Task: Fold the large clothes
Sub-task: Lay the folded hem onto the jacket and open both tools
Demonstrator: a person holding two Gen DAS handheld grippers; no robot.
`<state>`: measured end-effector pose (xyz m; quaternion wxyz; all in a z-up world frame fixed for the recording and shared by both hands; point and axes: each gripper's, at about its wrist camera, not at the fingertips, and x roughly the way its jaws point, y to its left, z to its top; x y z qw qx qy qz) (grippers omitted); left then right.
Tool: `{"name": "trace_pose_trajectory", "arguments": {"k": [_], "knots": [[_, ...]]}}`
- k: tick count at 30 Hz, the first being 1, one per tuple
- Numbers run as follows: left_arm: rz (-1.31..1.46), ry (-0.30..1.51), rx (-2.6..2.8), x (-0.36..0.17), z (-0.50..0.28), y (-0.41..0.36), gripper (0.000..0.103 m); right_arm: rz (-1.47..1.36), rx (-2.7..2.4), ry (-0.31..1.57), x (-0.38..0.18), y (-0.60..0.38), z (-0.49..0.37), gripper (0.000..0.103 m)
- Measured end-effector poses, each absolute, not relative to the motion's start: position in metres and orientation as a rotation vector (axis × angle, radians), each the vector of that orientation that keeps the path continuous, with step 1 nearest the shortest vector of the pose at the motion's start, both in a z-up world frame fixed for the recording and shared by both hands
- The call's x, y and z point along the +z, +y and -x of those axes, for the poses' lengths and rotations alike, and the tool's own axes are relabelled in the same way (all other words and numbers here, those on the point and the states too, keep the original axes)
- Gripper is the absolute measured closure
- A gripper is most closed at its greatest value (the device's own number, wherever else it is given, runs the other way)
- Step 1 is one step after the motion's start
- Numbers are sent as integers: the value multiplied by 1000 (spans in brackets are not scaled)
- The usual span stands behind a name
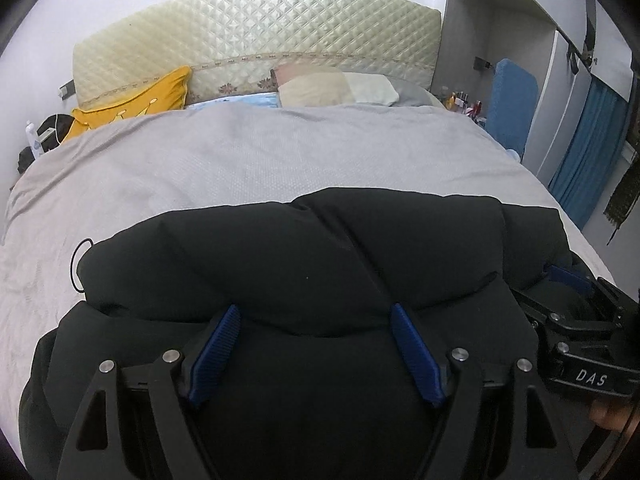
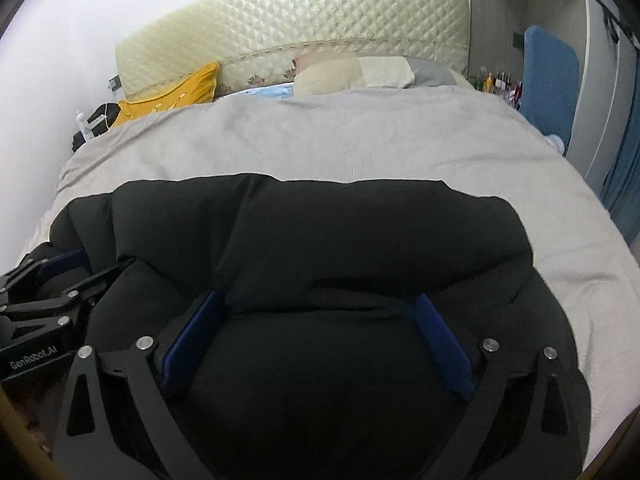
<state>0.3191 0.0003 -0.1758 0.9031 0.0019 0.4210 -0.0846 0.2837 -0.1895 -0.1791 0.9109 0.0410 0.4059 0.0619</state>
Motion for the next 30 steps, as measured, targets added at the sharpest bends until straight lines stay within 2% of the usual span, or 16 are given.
{"name": "trace_pose_trajectory", "arguments": {"k": [16, 30], "knots": [[-3, 895, -132, -203, -353, 3, 22, -60, 126, 832, -201, -178, -326, 0], [-12, 803, -96, -170, -313, 24, 23, -23, 179, 713, -165, -195, -271, 0]]}}
